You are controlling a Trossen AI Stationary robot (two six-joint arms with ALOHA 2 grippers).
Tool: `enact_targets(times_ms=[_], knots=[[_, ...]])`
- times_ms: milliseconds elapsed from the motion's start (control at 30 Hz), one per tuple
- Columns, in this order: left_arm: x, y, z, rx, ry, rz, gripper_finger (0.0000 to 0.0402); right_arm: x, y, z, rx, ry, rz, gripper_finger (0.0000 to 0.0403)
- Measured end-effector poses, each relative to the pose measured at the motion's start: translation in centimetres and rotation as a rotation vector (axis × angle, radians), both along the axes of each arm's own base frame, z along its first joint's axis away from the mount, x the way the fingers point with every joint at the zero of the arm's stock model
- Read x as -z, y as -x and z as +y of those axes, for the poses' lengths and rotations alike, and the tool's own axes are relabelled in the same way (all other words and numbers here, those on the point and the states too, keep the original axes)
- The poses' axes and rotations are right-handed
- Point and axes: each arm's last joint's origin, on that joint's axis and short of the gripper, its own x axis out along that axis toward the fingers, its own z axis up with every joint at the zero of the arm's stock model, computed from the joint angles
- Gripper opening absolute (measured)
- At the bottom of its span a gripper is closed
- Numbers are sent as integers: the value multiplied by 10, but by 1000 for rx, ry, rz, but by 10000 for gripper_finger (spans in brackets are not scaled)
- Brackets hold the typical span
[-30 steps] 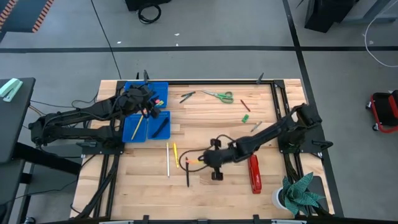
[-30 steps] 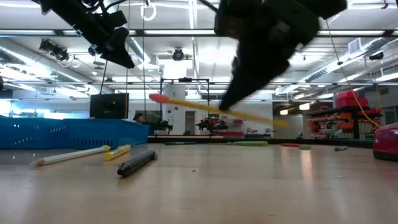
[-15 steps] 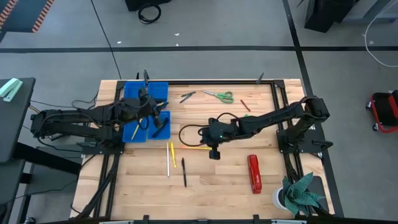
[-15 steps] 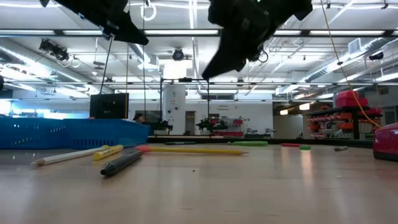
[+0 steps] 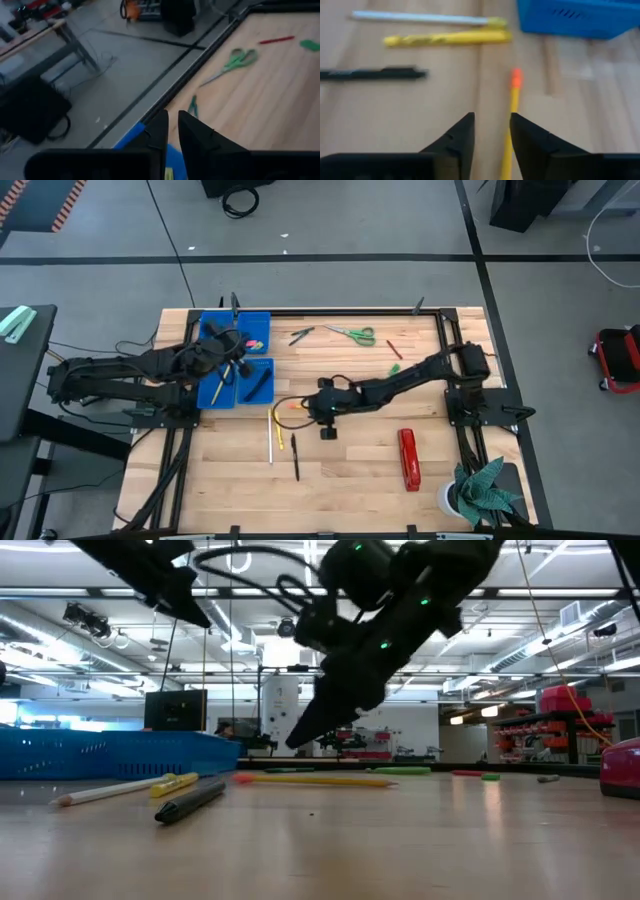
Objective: Sort crayons/erasers/pens/pencils in bins
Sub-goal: Put the yellow pencil into the bottom left blue bin
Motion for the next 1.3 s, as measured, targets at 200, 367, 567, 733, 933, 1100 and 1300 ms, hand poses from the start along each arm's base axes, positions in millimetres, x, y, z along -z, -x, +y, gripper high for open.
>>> enact_targets(times_ms=[200, 367, 567, 733, 933, 1100, 1300], knots=[[-4, 18, -2, -21, 26, -27, 48, 18, -15, -28, 52, 11, 32, 151], [-2, 30, -4, -41, 63, -20, 44, 30, -19, -44, 44, -123, 53, 142], [0, 46, -5, -70, 109, -20, 36, 33, -17, -45, 8, -132, 78, 129], [-1, 55, -6, -86, 133, -59, 29, 32, -15, -41, -7, -69, 92, 115], [0, 59, -7, -102, 156, -62, 23, 39, -15, -44, -28, -32, 117, 71], [2, 60, -7, -104, 159, -44, 24, 42, -15, -48, -41, -16, 127, 31], [2, 60, -7, -102, 156, -36, 19, 43, -15, -48, -42, -5, 128, 44]])
